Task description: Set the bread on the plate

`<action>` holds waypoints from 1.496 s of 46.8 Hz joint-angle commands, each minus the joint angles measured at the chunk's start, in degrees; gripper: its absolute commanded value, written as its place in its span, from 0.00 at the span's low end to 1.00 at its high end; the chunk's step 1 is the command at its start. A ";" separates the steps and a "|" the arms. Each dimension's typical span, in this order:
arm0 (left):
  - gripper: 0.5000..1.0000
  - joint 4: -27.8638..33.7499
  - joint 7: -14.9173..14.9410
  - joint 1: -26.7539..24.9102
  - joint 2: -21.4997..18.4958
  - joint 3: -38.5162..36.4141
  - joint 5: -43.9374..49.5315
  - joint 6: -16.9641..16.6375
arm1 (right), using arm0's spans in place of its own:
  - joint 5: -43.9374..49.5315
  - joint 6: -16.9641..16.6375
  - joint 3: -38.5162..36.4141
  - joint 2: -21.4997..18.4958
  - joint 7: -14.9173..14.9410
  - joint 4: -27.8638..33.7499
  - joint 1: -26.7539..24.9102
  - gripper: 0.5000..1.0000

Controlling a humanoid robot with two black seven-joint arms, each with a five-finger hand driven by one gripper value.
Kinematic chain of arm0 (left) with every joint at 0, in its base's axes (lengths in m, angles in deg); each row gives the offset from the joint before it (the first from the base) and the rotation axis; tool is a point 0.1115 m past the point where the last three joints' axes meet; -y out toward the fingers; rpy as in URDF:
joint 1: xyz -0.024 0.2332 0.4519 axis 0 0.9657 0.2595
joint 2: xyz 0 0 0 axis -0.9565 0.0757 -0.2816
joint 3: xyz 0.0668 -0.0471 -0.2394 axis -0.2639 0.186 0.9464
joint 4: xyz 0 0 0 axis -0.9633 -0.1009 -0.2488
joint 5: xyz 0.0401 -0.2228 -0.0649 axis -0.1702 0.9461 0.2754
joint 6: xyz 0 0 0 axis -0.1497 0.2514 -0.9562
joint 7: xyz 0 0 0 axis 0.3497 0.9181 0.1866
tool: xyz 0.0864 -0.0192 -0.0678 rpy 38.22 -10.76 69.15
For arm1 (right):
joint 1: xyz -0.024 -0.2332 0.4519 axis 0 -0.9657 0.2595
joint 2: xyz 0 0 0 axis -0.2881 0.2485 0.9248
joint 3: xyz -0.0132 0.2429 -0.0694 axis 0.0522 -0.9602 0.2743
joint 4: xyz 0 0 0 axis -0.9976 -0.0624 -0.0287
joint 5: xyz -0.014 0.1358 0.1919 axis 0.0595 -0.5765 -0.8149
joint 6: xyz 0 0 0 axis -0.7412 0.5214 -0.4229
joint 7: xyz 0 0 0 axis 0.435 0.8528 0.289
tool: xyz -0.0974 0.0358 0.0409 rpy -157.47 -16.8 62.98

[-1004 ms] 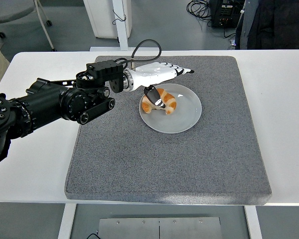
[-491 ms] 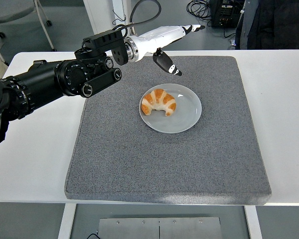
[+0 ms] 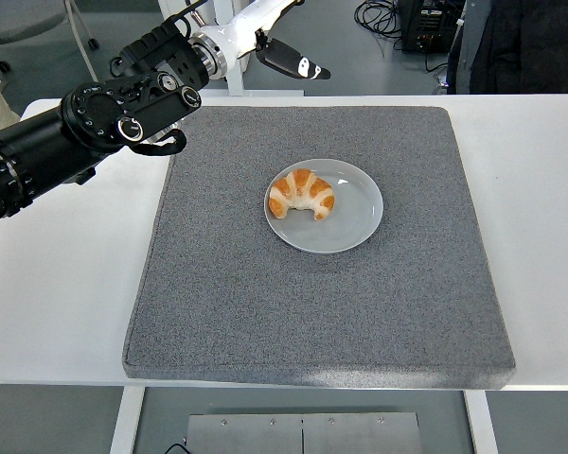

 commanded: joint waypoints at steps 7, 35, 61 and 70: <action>0.98 -0.02 0.28 1.94 -2.71 5.21 6.30 0.20 | 0.00 0.01 -0.01 0.00 0.00 0.00 0.02 1.00; 0.97 -7.93 0.71 14.50 -3.68 25.69 11.14 7.67 | 0.00 -0.07 -0.01 0.00 0.00 -0.35 0.02 1.00; 0.97 -16.63 8.97 17.05 4.76 33.86 25.64 15.23 | 0.00 -0.07 -0.19 0.00 0.00 0.00 0.11 1.00; 0.97 -18.12 10.47 17.67 5.29 38.35 27.22 15.32 | 0.00 0.01 -0.19 0.00 0.00 0.00 0.19 1.00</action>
